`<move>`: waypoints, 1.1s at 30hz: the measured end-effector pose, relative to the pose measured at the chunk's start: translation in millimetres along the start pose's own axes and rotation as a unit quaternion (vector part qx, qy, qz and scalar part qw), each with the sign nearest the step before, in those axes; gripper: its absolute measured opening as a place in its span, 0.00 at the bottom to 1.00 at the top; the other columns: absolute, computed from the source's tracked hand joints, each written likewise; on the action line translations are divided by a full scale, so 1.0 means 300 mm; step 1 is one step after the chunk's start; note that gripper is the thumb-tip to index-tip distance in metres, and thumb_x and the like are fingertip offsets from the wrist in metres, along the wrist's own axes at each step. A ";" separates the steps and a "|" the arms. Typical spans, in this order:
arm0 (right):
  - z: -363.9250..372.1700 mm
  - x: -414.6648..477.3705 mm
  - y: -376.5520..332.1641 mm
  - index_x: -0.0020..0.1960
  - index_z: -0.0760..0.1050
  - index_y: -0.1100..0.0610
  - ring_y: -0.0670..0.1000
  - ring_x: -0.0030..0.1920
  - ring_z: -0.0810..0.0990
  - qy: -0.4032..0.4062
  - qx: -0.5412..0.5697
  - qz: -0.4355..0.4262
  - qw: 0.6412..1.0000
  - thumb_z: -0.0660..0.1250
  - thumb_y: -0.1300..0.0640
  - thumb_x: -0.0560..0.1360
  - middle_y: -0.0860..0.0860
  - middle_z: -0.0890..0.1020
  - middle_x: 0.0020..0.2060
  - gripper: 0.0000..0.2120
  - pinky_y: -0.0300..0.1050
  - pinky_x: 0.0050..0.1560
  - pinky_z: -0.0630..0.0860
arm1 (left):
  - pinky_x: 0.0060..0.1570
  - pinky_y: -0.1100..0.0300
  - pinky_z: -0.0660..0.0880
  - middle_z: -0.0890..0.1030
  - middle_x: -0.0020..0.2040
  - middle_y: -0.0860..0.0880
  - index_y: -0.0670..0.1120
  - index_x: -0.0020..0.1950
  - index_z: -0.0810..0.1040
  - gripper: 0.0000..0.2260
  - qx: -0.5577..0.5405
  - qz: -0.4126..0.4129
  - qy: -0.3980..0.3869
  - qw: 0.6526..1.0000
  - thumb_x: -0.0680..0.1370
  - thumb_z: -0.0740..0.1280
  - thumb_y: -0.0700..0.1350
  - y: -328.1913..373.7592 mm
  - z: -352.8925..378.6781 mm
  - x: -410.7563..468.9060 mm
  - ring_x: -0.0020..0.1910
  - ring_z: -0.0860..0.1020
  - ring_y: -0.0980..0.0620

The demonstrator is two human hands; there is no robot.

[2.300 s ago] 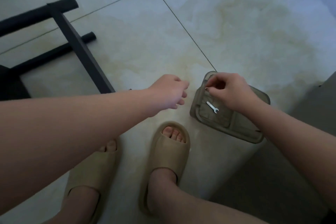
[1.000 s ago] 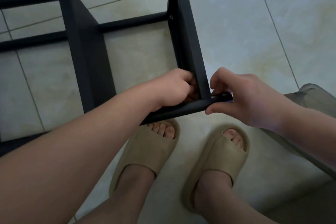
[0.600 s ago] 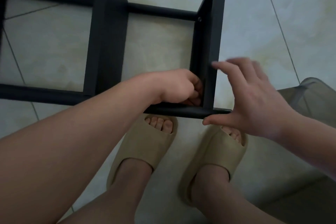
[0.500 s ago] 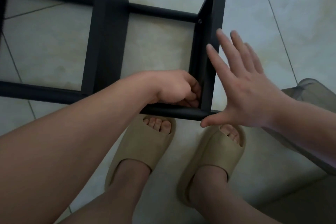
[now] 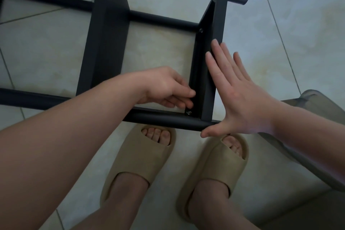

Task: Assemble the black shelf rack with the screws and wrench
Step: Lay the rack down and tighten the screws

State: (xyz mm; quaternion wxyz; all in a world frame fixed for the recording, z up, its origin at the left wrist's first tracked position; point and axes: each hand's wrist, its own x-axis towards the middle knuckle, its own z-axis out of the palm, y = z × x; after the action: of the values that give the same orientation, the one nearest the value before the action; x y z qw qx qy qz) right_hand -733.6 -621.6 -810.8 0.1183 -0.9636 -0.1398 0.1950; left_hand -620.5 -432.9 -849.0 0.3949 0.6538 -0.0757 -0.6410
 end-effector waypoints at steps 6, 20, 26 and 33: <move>0.005 -0.003 -0.002 0.82 0.35 0.61 0.58 0.80 0.32 0.000 0.021 0.000 1.000 0.58 0.17 0.63 0.58 0.34 0.81 0.68 0.61 0.80 0.39 | 0.37 0.66 0.78 0.84 0.38 0.52 0.46 0.50 0.86 0.13 -0.037 0.011 0.014 0.999 0.70 0.75 0.52 -0.008 -0.061 0.013 0.34 0.80 0.59; 0.007 0.002 -0.004 0.82 0.35 0.61 0.57 0.80 0.31 -0.005 0.031 0.006 0.999 0.61 0.17 0.63 0.57 0.34 0.81 0.69 0.61 0.80 0.38 | 0.37 0.63 0.75 0.84 0.36 0.52 0.50 0.41 0.82 0.05 0.034 0.014 0.055 0.998 0.74 0.76 0.48 0.004 -0.037 0.052 0.35 0.79 0.58; 0.009 0.004 -0.003 0.82 0.34 0.61 0.57 0.80 0.31 -0.006 0.039 0.007 0.999 0.61 0.17 0.62 0.57 0.33 0.81 0.69 0.59 0.80 0.37 | 0.40 0.63 0.76 0.87 0.44 0.48 0.47 0.43 0.82 0.05 0.055 -0.028 -0.012 0.998 0.76 0.71 0.38 0.045 -0.011 0.075 0.38 0.83 0.57; 0.011 0.006 -0.001 0.82 0.35 0.60 0.57 0.80 0.31 -0.004 0.041 0.007 0.999 0.61 0.17 0.62 0.56 0.34 0.81 0.69 0.58 0.80 0.37 | 0.37 0.65 0.68 0.86 0.42 0.52 0.50 0.39 0.84 0.09 0.131 -0.085 -0.153 0.976 0.76 0.70 0.39 0.090 0.015 0.089 0.37 0.80 0.59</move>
State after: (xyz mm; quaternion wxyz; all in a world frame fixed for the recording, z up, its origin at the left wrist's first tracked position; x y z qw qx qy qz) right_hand -733.3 -620.3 -814.5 0.1555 -0.9580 -0.1258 0.2056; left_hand -609.1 -469.2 -852.6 0.2336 0.5985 -0.1628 -0.7488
